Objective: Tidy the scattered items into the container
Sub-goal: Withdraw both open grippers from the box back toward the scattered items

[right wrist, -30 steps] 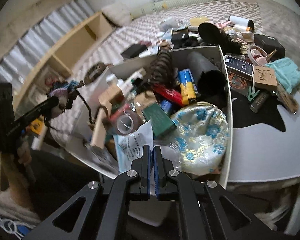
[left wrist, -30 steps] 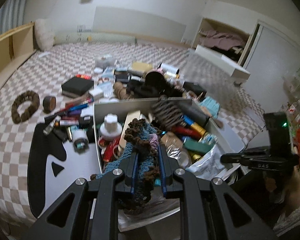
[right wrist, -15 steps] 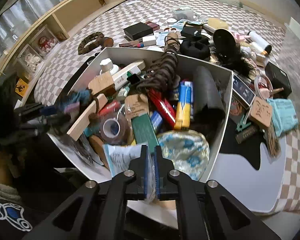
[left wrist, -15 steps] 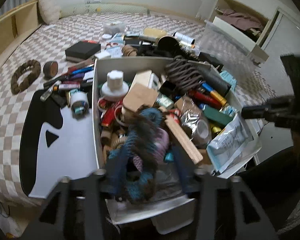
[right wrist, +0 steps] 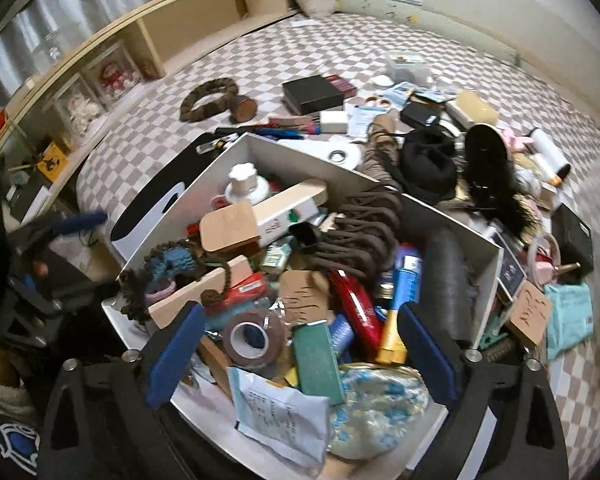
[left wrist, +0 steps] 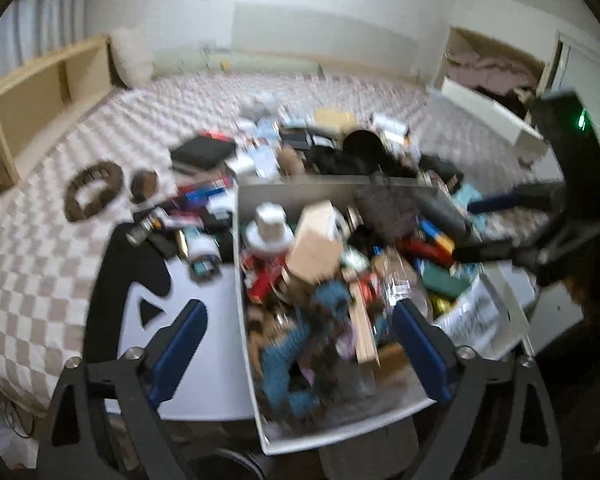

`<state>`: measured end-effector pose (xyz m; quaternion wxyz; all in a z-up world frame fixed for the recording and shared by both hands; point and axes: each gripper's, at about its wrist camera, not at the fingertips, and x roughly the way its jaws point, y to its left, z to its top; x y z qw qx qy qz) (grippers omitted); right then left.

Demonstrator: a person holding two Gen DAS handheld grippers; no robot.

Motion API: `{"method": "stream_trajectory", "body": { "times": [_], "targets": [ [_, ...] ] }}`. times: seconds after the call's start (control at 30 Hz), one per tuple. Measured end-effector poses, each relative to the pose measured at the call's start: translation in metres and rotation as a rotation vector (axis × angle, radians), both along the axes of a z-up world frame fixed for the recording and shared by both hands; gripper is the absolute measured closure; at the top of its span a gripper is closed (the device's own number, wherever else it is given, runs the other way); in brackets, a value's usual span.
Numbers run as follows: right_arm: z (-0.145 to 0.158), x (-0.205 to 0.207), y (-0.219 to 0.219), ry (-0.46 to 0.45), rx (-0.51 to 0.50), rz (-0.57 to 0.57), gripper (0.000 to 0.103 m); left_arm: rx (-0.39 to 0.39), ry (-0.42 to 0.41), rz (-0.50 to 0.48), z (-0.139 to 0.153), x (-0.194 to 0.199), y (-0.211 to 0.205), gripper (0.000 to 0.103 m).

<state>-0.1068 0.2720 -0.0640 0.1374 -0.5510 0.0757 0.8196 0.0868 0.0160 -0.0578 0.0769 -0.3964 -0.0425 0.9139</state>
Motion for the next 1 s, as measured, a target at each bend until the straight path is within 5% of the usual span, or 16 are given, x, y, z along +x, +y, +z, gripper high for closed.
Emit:
{"method": "stream_trajectory", "body": {
  "times": [0.43, 0.63, 0.77, 1.0],
  "targets": [
    [0.027, -0.02, 0.034, 0.154, -0.016, -0.155, 0.0, 0.057, 0.147, 0.174, 0.059, -0.002, -0.05, 0.0],
    [0.061, -0.026, 0.039, 0.362, -0.015, -0.176, 0.0, 0.064, 0.177, 0.171, 0.079, -0.013, -0.069, 0.0],
    [0.086, -0.025, 0.033, 0.482, 0.022, -0.168, 0.0, 0.031, 0.202, 0.174, 0.096, -0.025, -0.079, 0.0],
    [0.115, -0.022, 0.019, 0.555, 0.202, -0.217, 0.0, 0.064, 0.328, 0.174, 0.132, -0.04, -0.102, 0.0]
  ]
}}
